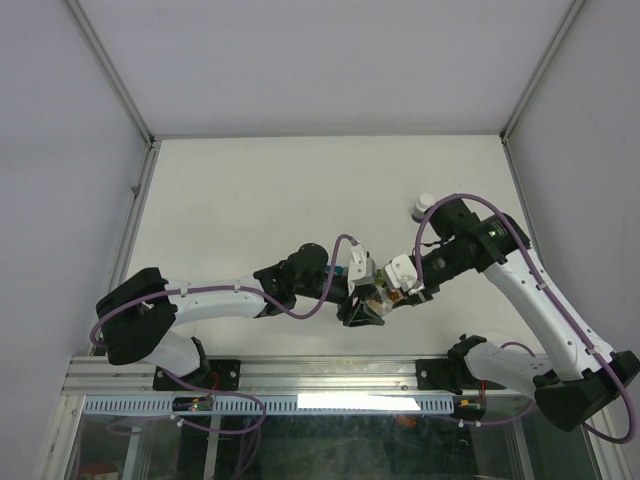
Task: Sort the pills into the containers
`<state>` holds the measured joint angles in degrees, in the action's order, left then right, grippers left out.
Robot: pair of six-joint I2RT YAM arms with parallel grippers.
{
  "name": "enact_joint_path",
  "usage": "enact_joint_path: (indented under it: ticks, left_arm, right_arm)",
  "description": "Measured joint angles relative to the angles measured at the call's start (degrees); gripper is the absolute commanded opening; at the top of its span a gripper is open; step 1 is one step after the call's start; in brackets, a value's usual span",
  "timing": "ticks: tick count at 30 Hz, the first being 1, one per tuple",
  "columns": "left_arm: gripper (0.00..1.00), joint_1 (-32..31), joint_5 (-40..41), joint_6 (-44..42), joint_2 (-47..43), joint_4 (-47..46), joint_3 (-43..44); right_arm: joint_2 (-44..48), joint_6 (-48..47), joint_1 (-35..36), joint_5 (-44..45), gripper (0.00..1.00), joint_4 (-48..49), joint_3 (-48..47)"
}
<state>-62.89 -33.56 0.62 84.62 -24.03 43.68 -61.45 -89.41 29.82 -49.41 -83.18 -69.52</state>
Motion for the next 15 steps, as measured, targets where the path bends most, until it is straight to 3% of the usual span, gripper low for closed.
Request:
enact_joint_path:
  ticks: [7,9,15]
  left_arm:
    - [0.00,0.3,0.4,0.5,0.0,-1.0,-1.1]
    - [0.00,0.5,0.6,0.9,0.0,-1.7,-1.5]
    - [0.00,0.7,1.8,1.9,0.0,-2.4,-3.0]
  right_arm:
    - [-1.5,3.7,-2.2,-3.2,0.01,1.1,1.1]
    - [-2.2,4.5,-2.6,-3.8,0.10,1.4,1.2]
    - [-2.3,10.9,-2.6,-3.9,0.48,5.8,3.7]
